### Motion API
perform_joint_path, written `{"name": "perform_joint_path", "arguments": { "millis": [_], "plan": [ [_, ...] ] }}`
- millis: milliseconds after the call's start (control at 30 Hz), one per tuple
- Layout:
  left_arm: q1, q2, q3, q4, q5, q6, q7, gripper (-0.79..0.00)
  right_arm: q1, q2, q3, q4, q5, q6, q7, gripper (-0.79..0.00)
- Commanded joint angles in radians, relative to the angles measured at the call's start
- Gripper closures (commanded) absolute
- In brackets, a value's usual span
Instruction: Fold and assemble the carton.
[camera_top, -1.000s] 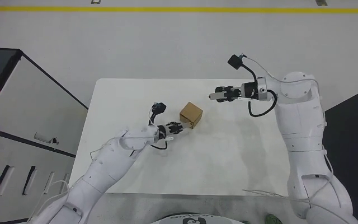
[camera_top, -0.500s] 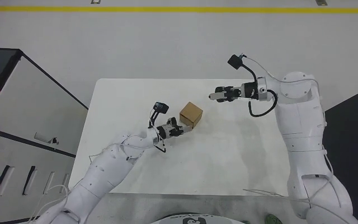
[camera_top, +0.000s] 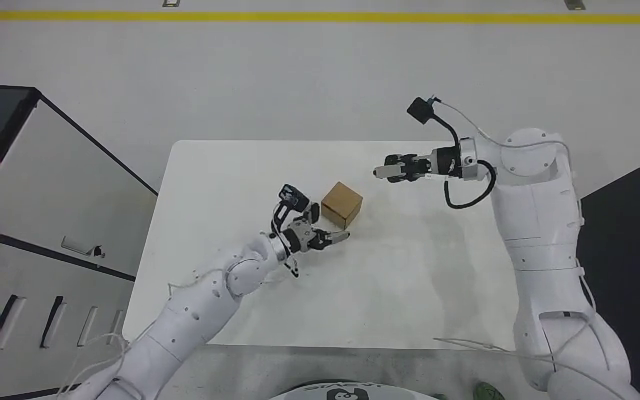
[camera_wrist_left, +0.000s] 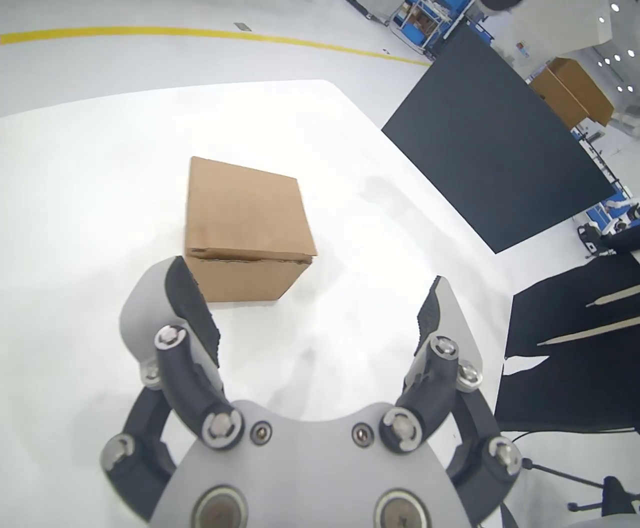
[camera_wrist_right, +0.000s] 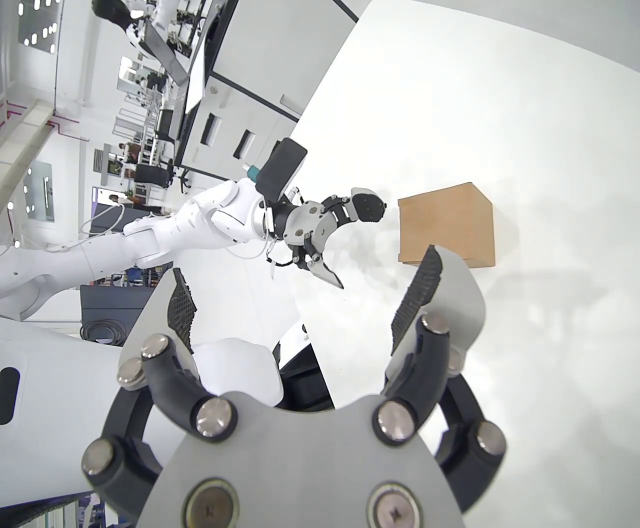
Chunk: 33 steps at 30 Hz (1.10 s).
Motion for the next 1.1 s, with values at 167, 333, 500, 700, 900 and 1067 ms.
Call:
{"name": "perform_joint_path", "arguments": {
  "millis": [167,333,500,700,900,1067],
  "plan": [
    [-0.011,-0.024,0.047,0.050,0.217,0.144,0.233,-0.785,0.000,0.000,0.000,0.000,0.000,0.000,0.000,-0.785],
    [-0.011,-0.024,0.047,0.050,0.217,0.144,0.233,-0.785,0.000,0.000,0.000,0.000,0.000,0.000,0.000,-0.785],
    [-0.003,-0.030,0.063,0.058,0.327,0.254,0.261,-0.785,0.000,0.000,0.000,0.000,0.000,0.000,0.000,-0.785],
    [-0.012,-0.057,0.087,0.113,0.313,0.338,0.286,-0.785,0.000,0.000,0.000,0.000,0.000,0.000,0.000,-0.785],
    [-0.011,-0.057,0.088,0.112,0.326,0.339,0.285,-0.785,0.000,0.000,0.000,0.000,0.000,0.000,0.000,-0.785],
    [-0.014,-0.071,0.109,0.143,0.368,0.354,0.311,-0.785,0.000,0.000,0.000,0.000,0.000,0.000,0.000,-0.785]
  ]
}}
